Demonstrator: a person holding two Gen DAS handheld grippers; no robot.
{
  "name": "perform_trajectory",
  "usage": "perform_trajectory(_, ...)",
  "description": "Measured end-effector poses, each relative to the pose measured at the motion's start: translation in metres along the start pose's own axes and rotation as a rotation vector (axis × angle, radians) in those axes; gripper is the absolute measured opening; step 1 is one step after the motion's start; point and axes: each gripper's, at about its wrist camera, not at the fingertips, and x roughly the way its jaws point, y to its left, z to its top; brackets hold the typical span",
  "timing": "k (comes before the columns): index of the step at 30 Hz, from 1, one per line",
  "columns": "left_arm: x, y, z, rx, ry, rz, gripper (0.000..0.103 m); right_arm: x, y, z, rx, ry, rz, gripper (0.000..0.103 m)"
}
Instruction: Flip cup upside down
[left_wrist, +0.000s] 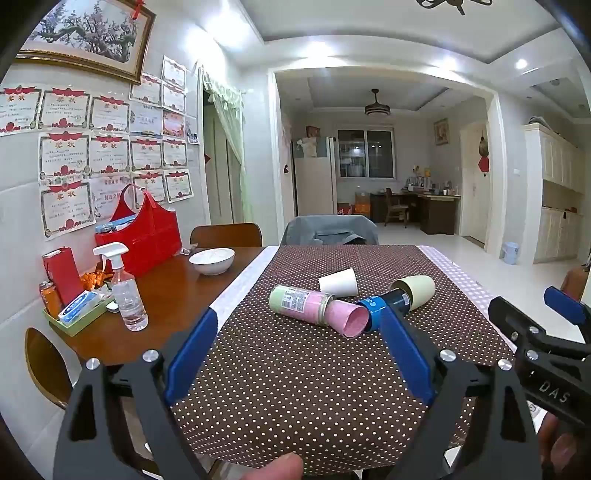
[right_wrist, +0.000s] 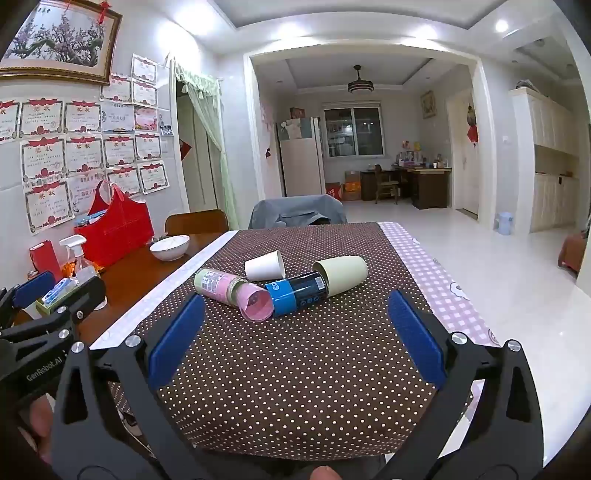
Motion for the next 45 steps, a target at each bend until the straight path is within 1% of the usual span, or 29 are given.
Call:
perform_trajectory(7, 0.000, -0.001, -0.001, -0.004, 0.008, -0.012, 0.088, 0.000, 0.000, 0.000, -0.002, 0.002, 0.000, 0.097)
perform_trajectory(9, 0.006, -0.003, -0.003, -0.007, 0.011, -0.016, 0.088, 0.001, 0.000, 0.000, -0.004, 0.003, 0.000, 0.097)
perform_trajectory(14, 0.008, 0.001, -0.003, -0.020, 0.040, -0.056, 0.088, 0.003, 0.000, -0.002, -0.004, -0.002, -0.002, 0.097)
perform_trajectory(19, 0.008, 0.001, -0.004, -0.028, 0.035, -0.072, 0.088, -0.003, 0.000, 0.001, -0.004, -0.006, -0.004, 0.097)
perform_trajectory(45, 0.008, 0.000, -0.002, -0.030, 0.028, -0.074, 0.088, -0.006, 0.002, 0.004, -0.009, -0.018, -0.001, 0.097)
